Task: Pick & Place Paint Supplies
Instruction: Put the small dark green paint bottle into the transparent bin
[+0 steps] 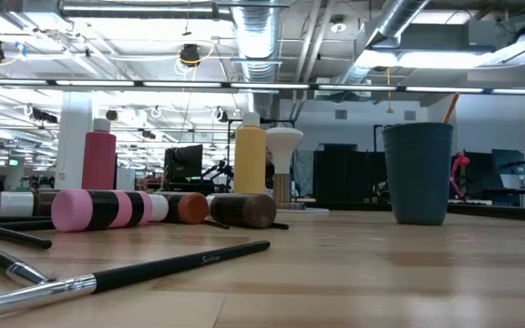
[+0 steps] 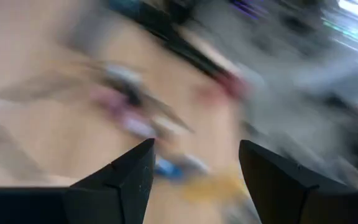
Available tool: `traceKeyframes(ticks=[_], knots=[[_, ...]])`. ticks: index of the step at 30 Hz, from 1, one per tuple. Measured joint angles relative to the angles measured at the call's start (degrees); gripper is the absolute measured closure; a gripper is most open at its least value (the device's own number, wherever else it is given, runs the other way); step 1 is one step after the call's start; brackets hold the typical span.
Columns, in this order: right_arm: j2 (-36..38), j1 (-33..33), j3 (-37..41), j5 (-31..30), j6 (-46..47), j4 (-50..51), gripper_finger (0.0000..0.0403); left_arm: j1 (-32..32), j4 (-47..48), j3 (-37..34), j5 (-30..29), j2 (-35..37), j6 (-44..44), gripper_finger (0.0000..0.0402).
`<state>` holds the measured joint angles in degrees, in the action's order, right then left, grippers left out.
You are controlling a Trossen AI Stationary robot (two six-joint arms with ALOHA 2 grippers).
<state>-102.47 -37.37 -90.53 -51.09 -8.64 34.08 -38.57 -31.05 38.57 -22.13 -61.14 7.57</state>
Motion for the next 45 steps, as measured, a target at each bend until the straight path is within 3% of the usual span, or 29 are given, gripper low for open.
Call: traceKeyframes(ticks=[3,10,14,18,26,30,36,45], knots=[[0.04,1.94,-0.03,16.76,-6.27,-6.59,0.0179,0.00,-0.07,0.00,-0.01,0.00,0.04,0.0192],[0.34,8.53,2.39,16.86,1.02,-4.91,0.0179,-0.76,-0.06,0.00,-0.06,0.00,-0.09,0.0192],[2.37,12.62,8.39,25.25,-0.04,-11.69,0.0179,-1.20,0.00,0.00,-0.09,0.00,-0.11,0.0192],[10.97,16.03,18.52,33.20,-0.81,-21.82,0.0179,-2.14,0.07,0.00,-0.09,0.00,-0.11,0.0192],[36.93,17.19,43.70,33.09,3.16,-50.02,0.0179,-3.13,0.13,0.02,-0.09,0.00,-0.16,0.0192],[43.91,16.79,51.89,33.05,2.45,-59.27,0.0179,-3.13,0.15,0.02,-0.09,0.00,-0.54,0.0192],[45.20,16.82,55.05,33.07,2.09,-68.50,0.0179,-3.13,0.18,0.02,-0.15,0.00,-2.01,0.0192],[38.26,17.90,55.07,33.07,1.00,-76.30,0.0179,-3.10,0.20,0.02,-0.87,0.00,-2.05,0.0192]])
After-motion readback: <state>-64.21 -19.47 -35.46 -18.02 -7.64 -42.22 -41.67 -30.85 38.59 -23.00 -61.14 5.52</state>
